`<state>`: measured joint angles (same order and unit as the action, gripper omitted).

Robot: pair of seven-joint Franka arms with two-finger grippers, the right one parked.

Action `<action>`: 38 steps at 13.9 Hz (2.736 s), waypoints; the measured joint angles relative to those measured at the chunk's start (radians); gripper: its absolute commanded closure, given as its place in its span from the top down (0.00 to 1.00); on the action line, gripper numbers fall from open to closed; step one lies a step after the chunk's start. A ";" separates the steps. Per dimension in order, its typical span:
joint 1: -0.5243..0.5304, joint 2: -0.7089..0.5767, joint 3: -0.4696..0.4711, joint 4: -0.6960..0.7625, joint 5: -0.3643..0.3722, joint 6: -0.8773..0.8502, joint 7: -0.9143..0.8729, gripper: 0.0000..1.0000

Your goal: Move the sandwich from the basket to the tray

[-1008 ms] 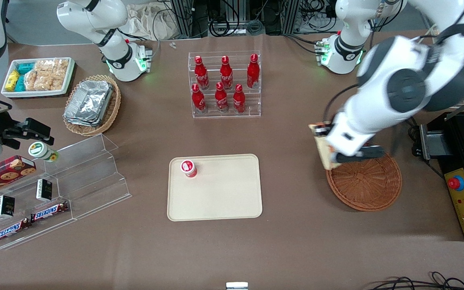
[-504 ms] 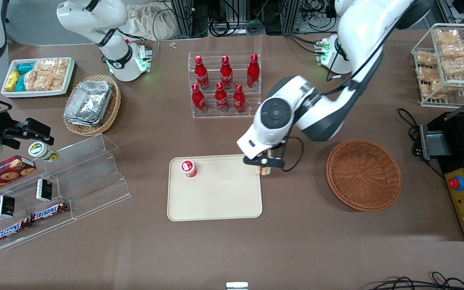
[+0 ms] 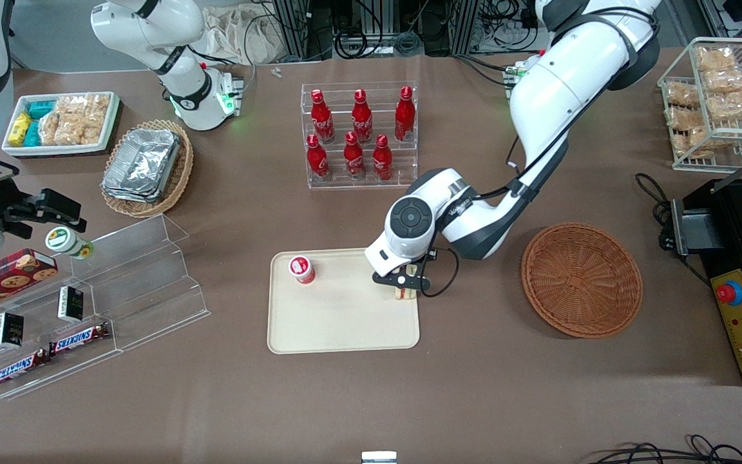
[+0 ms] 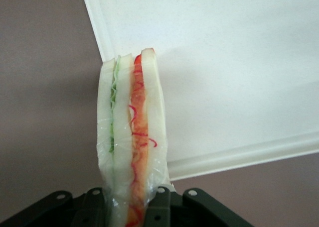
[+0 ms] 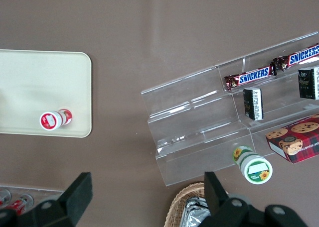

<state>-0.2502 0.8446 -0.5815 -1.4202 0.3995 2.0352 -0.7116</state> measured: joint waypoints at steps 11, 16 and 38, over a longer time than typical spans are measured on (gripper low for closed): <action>0.000 0.059 0.012 0.037 0.006 0.109 -0.008 0.25; 0.000 0.061 0.013 0.041 0.006 0.125 -0.009 1.00; 0.431 -0.488 0.015 -0.031 -0.233 -0.321 0.120 1.00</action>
<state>0.1809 0.3563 -0.5661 -1.4512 0.1661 1.7145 -0.5916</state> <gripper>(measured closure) 0.000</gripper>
